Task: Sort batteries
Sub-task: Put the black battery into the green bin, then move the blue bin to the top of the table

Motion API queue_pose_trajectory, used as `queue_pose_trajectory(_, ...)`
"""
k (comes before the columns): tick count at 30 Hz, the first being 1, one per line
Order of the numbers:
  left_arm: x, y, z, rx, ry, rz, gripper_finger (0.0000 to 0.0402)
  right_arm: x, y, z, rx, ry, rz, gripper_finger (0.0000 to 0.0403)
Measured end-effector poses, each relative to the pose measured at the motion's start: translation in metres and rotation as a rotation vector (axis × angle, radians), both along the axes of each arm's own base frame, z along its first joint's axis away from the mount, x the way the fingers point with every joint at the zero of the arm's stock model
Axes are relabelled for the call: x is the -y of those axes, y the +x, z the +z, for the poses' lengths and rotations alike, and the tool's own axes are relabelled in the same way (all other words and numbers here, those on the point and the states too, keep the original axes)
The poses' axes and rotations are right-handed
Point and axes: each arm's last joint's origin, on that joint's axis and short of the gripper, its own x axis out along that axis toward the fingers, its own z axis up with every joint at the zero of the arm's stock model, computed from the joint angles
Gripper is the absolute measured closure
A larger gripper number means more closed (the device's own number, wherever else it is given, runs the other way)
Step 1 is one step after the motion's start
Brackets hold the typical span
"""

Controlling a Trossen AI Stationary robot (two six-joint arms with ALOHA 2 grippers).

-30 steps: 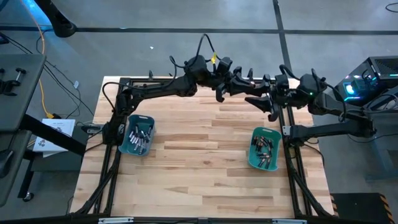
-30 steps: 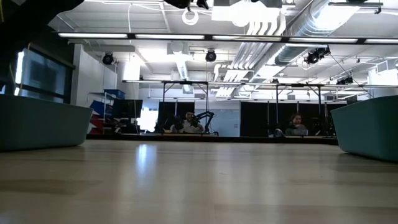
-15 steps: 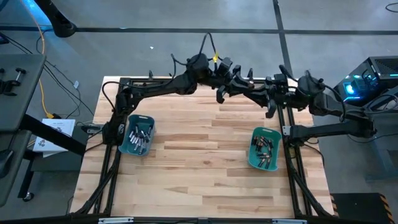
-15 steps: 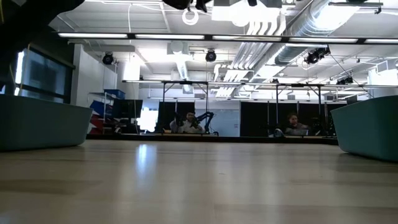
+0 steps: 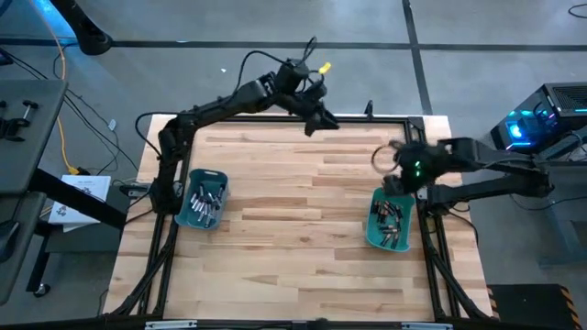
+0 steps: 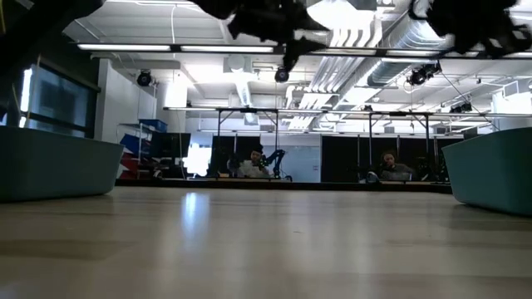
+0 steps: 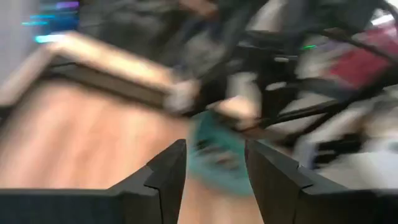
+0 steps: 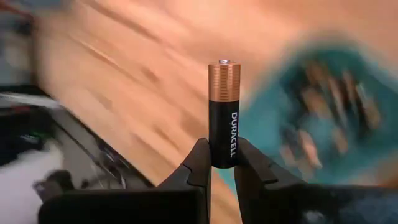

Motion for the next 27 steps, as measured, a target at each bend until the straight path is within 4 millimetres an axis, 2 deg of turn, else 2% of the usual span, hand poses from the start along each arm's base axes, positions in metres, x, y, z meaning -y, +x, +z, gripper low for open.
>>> queue_pose_trajectory(4, 0.005, -0.022, 0.007, -0.177, 0.203, 0.164, 0.0261, -0.018, 0.002, -0.028, -0.194, 0.201, 0.040, 0.0380)
queue_pose_trajectory(8, 0.012, -0.034, 0.007, -0.313, 0.312, 0.206, 0.0271, -0.036, 0.004, -0.061, -0.317, 0.322, 0.077, 0.0380)
queue_pose_trajectory(11, 0.019, -0.038, 0.010, -0.342, 0.336, 0.204, 0.0273, -0.042, 0.005, -0.089, -0.375, 0.358, 0.052, 0.0380)
queue_pose_trajectory(15, 0.024, -0.039, 0.015, -0.331, 0.339, 0.196, 0.0274, -0.044, 0.007, -0.116, -0.361, 0.376, 0.028, 0.0380)
queue_pose_trajectory(21, 0.025, -0.040, 0.012, -0.375, 0.205, 0.267, 0.0274, -0.043, 0.004, -0.137, -0.377, 0.368, 0.014, 0.0327)
queue_pose_trajectory(27, 0.022, -0.051, 0.015, -0.426, 0.194, 0.297, 0.0274, -0.042, 0.003, -0.139, -0.368, 0.325, 0.027, 0.0280)
